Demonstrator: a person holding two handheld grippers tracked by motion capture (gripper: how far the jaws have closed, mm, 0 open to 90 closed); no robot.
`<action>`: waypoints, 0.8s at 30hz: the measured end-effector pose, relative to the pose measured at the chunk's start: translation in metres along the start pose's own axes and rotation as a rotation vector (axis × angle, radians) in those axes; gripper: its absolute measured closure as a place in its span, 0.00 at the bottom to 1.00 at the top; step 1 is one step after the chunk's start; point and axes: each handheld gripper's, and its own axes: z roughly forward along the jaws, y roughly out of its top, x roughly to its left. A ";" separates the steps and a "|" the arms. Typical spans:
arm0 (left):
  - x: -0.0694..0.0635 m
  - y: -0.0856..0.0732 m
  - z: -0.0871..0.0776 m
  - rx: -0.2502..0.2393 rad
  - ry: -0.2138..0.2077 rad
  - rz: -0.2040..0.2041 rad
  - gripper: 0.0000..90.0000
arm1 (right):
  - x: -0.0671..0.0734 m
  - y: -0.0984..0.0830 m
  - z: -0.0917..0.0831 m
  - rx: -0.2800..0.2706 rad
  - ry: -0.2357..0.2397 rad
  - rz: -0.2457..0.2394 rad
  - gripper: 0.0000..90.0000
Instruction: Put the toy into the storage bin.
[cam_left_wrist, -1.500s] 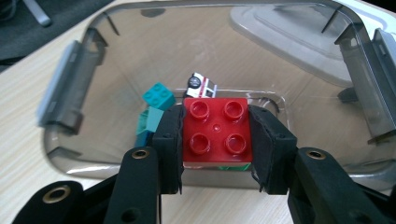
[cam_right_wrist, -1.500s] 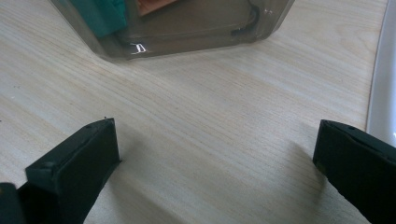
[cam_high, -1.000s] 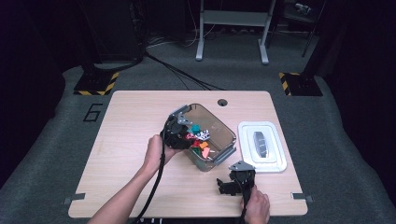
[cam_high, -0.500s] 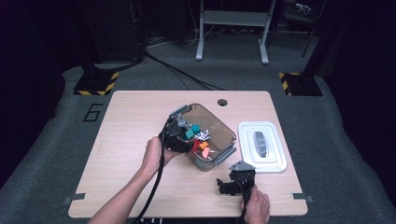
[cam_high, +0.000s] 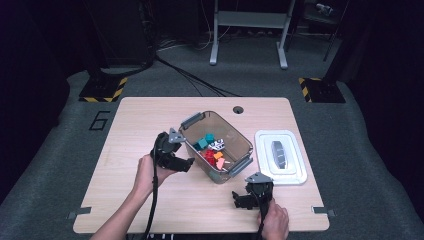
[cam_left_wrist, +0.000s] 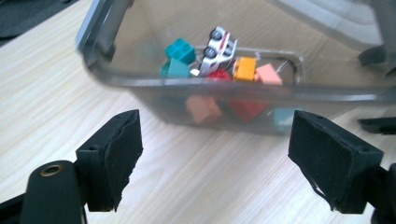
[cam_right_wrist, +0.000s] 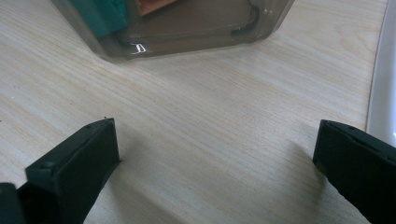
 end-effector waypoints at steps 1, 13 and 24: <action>0.002 -0.005 0.000 0.004 -0.003 -0.013 0.18 | 0.000 0.000 0.000 0.000 0.000 0.000 0.00; 0.026 -0.057 0.019 0.075 0.005 -0.103 0.16 | 0.000 0.000 0.000 -0.001 -0.001 -0.002 0.00; 0.048 -0.100 0.043 0.144 0.013 -0.181 0.14 | 0.000 0.000 0.000 0.000 0.000 -0.001 0.00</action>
